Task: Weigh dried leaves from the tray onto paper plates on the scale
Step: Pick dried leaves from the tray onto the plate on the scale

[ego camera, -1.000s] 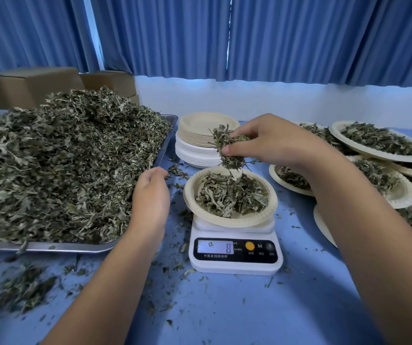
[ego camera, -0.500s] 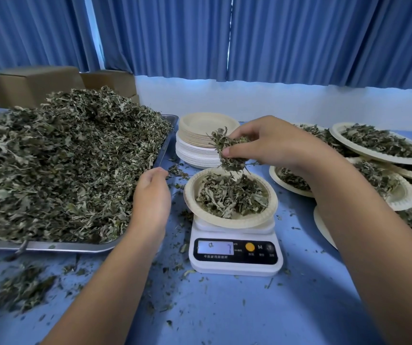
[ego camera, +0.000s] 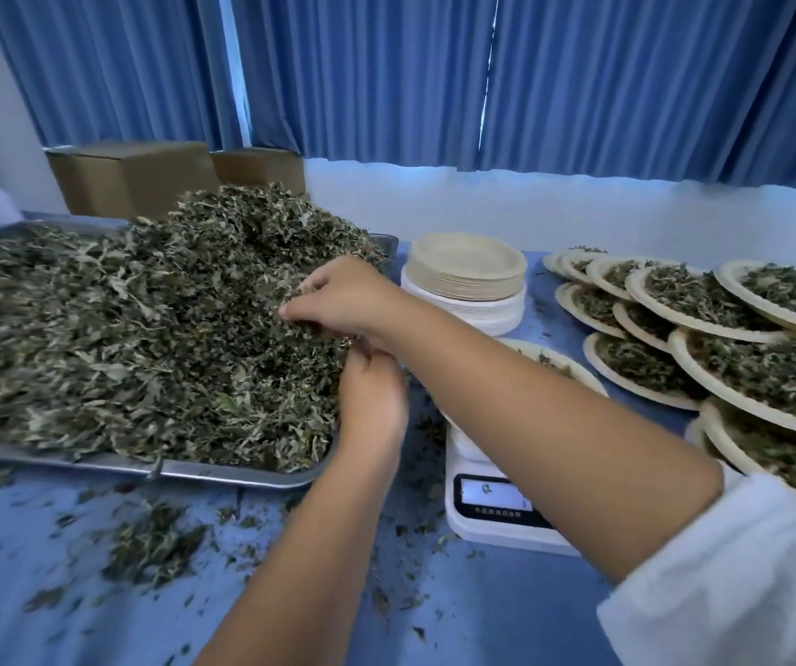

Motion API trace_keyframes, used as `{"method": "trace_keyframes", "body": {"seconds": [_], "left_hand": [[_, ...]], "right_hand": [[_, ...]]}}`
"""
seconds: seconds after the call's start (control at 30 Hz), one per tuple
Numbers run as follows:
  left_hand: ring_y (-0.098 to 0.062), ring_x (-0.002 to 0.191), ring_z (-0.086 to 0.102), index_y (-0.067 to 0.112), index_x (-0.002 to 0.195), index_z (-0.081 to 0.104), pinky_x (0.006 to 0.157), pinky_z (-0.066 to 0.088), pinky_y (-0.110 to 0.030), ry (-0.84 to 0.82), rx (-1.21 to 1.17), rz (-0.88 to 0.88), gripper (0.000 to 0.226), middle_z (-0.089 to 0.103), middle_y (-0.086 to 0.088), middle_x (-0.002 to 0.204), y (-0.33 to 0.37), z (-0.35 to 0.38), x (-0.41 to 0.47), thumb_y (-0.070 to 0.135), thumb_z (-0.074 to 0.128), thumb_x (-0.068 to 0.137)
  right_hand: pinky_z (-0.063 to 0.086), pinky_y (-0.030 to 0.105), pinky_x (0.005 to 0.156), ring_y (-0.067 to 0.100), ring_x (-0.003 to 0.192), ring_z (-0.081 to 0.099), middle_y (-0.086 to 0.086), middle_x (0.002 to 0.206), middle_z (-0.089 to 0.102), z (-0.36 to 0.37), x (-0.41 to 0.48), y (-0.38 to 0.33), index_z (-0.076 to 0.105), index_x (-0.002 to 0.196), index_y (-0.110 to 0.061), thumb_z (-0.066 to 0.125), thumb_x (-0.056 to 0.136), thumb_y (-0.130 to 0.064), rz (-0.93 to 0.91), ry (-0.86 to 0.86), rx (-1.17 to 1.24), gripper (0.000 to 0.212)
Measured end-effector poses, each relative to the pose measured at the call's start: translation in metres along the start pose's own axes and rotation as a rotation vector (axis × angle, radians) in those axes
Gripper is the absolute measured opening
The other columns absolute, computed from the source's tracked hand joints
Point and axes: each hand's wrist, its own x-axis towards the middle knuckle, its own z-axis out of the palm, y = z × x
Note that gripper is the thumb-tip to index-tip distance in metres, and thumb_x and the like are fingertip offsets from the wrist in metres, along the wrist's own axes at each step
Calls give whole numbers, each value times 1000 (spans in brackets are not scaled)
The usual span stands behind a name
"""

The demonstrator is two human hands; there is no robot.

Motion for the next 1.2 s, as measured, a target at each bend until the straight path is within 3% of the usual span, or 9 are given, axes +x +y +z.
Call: {"method": "trace_keyframes", "body": {"seconds": [0.13,0.23,0.4,0.5,0.6,0.77,0.9,1.03,1.2], "left_hand": [[-16,94,46,4,109,57,80,37,-28,-3,-125,-70,29,58,-9,100,3,-1,2,12,30,102],[-13,93,56,23,86,56,81,44,-28,29,-276,-130,30,62,5,89,9,2,7,21,31,102],[-18,103,61,5,118,54,82,48,-24,67,-654,-252,45,61,-13,122,12,-4,15,36,25,104],[-27,102,64,-2,134,41,80,53,-31,39,-985,-301,57,57,-20,126,17,-15,17,41,20,104],[-24,83,72,-2,116,51,65,58,-29,2,-1126,-323,54,65,-19,108,20,-23,15,42,22,103],[-13,87,68,4,115,57,72,57,-20,-57,-390,-170,21,67,-6,101,12,-6,3,7,46,97],[-13,97,62,17,118,61,90,52,-32,-94,244,23,25,65,2,108,-1,2,-1,17,55,93],[-12,95,61,19,114,65,89,50,-34,-160,406,32,25,65,8,103,-6,2,-3,27,57,92],[-15,71,60,24,75,65,76,53,-35,-187,421,29,21,67,0,78,-8,3,-5,26,54,93]], "right_hand": [[49,33,65,20,63,46,9,67,42,11,5,-5,64,112,10,64,90,-32,-3,-67,16,47],[45,32,68,20,64,41,10,63,42,-6,-2,-3,64,106,10,59,93,-36,-28,-11,90,48],[57,32,87,31,101,66,27,118,61,-38,-20,18,61,115,7,57,93,-33,-5,130,225,47],[56,30,82,18,89,65,17,104,70,-51,-35,36,70,98,1,61,91,-25,56,160,231,28],[57,25,73,16,81,62,15,94,69,-67,-55,56,70,95,1,62,90,-19,110,197,252,21],[57,35,69,14,71,61,0,76,68,-101,-84,90,72,93,-2,57,91,-13,189,366,-40,19],[44,23,58,10,68,57,-5,76,65,-119,-103,111,75,100,-13,46,90,-3,305,319,-348,32],[51,43,92,33,110,60,21,120,63,-123,-117,125,66,115,3,42,91,-5,425,208,-504,35],[52,28,73,24,96,61,11,127,61,-122,-129,133,64,121,-8,46,88,-5,434,158,-487,38]]}}
